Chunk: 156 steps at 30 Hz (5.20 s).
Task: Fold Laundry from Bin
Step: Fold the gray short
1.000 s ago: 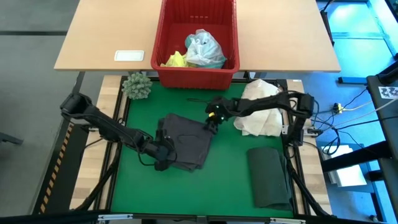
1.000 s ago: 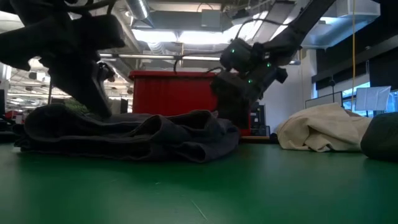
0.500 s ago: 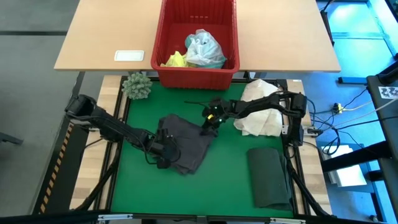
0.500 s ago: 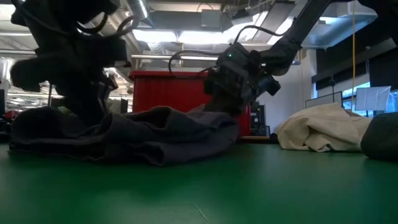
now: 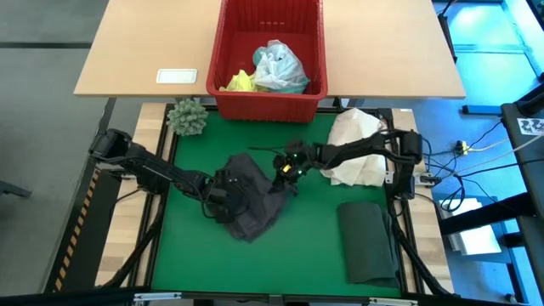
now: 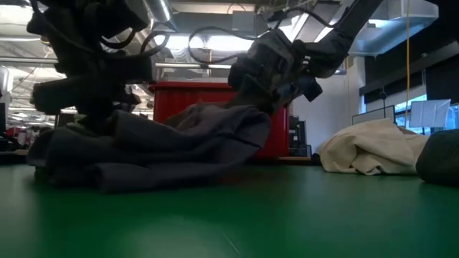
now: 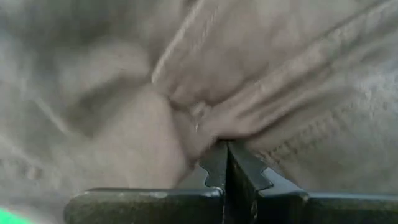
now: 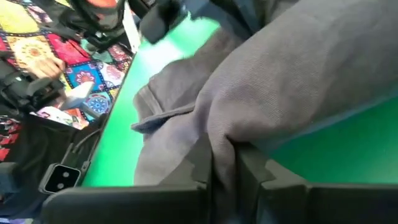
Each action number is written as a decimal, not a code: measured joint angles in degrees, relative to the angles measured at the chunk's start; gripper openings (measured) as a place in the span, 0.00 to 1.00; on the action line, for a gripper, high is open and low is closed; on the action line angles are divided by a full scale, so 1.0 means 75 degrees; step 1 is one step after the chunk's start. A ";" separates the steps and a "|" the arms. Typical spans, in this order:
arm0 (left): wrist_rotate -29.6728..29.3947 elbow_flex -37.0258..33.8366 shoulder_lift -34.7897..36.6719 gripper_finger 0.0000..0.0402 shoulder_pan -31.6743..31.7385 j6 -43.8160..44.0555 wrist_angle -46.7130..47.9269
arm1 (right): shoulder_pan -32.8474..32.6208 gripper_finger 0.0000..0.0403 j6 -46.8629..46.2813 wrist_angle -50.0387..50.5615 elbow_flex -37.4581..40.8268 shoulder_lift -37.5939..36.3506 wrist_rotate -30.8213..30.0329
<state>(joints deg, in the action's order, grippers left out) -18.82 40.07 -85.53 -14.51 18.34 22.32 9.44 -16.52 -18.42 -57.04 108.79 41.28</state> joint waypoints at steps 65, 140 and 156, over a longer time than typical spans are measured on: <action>0.3271 0.0522 0.1771 0.40 0.2852 -0.3735 -0.2604 | -0.2853 0.06 -0.1148 0.6238 0.0003 -0.3967 -0.4402; 0.4815 0.4453 -0.2696 0.01 0.5129 -0.7710 0.1979 | -0.1698 0.06 0.2046 0.6132 -0.0006 -0.2975 -0.8600; 0.1359 0.4245 -0.0631 0.00 0.2139 -0.6462 0.2559 | -0.2906 0.06 0.1859 0.6415 -0.0079 -0.2992 -1.0553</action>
<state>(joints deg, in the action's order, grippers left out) -8.63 71.91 -90.26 1.54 -30.12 41.51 -12.35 -2.57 29.69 -57.63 86.35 -37.86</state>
